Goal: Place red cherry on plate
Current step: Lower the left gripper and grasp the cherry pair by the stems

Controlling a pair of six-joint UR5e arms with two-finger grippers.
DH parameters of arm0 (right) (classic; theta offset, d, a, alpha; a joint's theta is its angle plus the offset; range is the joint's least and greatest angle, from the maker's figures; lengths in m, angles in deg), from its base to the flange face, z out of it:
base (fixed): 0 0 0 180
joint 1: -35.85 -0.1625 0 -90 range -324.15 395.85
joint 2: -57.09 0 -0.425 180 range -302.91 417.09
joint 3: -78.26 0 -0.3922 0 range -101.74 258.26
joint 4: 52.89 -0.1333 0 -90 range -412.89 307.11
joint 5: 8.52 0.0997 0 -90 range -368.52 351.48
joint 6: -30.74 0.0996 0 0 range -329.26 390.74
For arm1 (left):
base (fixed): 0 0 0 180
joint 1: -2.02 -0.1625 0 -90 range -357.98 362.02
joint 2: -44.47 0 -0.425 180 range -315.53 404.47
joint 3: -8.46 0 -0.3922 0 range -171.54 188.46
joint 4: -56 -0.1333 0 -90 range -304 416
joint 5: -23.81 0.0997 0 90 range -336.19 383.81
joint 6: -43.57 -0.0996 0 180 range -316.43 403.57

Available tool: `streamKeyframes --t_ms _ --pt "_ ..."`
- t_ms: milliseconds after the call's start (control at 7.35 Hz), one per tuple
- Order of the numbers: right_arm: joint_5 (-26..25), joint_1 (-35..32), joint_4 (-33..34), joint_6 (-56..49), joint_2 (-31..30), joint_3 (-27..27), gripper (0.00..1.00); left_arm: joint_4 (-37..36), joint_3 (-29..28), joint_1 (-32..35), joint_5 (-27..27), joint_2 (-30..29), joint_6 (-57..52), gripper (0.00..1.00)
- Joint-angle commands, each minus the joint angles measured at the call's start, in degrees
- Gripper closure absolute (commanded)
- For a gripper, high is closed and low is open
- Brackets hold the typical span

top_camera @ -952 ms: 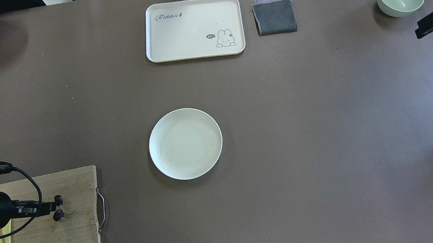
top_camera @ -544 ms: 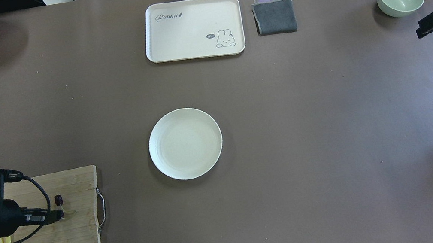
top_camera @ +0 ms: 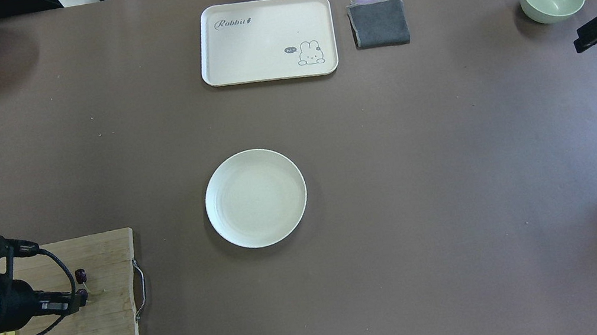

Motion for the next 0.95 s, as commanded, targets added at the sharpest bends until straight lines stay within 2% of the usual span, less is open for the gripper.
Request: streamKeyframes --t_ms 0,136,272,408,816 --pt "0.0 -0.1 0.0 -0.1 0.0 0.0 0.0 0.0 -0.2 -0.1 0.0 -0.1 0.0 0.7" --pt "0.0 -0.1 0.0 -0.1 0.0 0.0 0.0 0.1 -0.2 0.0 0.0 -0.2 0.0 0.8" --pt "0.0 -0.2 0.0 -0.1 0.0 0.1 0.0 0.3 -0.2 0.0 0.0 -0.2 0.0 0.97" --pt "0.0 -0.2 0.0 -0.1 0.0 0.1 0.0 0.3 0.2 0.5 -0.1 -0.2 -0.1 1.0" --pt "0.0 -0.5 0.0 -0.1 -0.1 0.1 0.0 0.4 3.2 1.9 -0.6 -1.8 0.3 1.0"
